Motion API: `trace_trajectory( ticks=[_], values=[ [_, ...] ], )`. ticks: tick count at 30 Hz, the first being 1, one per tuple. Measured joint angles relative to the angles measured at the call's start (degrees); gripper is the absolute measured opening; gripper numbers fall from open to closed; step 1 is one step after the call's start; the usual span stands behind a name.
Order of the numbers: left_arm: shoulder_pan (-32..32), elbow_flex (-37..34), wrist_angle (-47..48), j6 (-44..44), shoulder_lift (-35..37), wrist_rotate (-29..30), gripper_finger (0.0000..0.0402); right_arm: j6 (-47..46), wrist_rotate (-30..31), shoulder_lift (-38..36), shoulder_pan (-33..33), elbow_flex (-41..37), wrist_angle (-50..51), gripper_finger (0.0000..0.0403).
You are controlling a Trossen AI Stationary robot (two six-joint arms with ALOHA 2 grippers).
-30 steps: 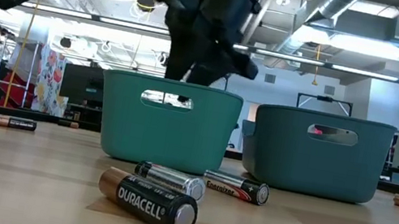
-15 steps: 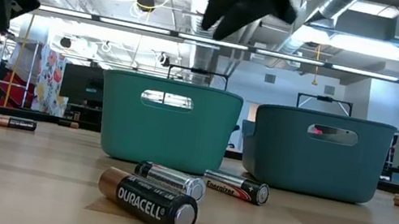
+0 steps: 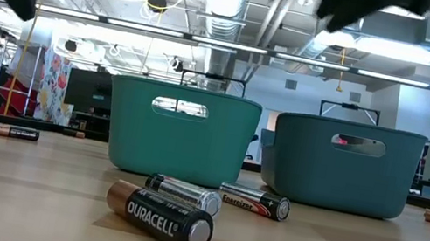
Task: Sort batteries
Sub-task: Put the black battery into the blue bin
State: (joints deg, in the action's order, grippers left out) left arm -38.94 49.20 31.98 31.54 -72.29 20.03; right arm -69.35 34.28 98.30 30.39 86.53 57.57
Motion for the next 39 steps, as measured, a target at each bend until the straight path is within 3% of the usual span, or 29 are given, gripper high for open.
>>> trace_trajectory(
  ticks=[9,23,32,39],
  values=[
    [0.0,14.0,0.8,-2.5,-14.8,1.2,0.0176,-19.1,5.2,-9.3,15.0,-13.8,-1.4,0.0127],
    [4.3,32.4,0.2,-7.1,-35.1,-4.5,0.0176,-39.6,9.5,-9.0,32.4,-21.7,-1.3,0.0127],
    [5.7,40.7,-1.9,-10.2,-47.0,-11.1,0.016,-43.3,10.1,-9.0,38.2,-22.6,-1.3,0.0127],
    [5.7,44.3,-1.5,-11.0,-53.9,-11.4,0.0141,-43.5,10.1,-9.0,39.1,-22.6,-1.6,0.0127]
  ],
)
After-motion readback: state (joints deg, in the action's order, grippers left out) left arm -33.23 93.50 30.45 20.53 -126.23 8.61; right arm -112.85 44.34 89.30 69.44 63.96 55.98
